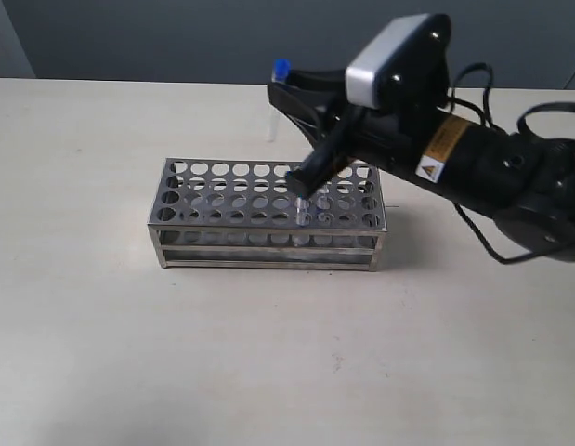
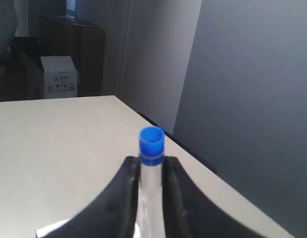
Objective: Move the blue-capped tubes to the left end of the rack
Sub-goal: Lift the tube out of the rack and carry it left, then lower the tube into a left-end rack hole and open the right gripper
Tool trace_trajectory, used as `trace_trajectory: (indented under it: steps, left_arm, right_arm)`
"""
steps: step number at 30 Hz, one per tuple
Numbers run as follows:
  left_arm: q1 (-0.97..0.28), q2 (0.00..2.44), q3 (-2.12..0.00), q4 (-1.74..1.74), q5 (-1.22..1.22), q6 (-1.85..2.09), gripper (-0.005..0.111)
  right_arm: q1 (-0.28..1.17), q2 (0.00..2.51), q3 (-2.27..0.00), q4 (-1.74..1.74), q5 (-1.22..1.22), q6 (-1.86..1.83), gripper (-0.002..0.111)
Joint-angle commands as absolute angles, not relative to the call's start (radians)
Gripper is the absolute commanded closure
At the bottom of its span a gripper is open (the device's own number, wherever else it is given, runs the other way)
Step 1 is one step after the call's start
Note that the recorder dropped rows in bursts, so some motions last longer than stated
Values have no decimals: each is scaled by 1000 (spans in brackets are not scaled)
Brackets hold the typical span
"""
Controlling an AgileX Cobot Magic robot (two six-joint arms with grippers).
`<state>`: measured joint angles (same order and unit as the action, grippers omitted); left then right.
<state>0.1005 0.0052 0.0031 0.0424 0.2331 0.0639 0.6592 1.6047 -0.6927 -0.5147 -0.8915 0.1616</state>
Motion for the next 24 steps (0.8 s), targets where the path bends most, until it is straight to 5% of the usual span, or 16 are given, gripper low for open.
trace_trajectory:
  steps: [1,13,24]
  left_arm:
    - [96,0,0,44,232,63,106]
    - [96,0,0,44,232,63,106]
    - [96,0,0,44,232,63,106]
  right_arm:
    - [723,1676,-850,-518,-801,168,108]
    - [759,2001,-1202,-589,-768,343,108]
    - [784,2088,-1241,-709,-661,425,108]
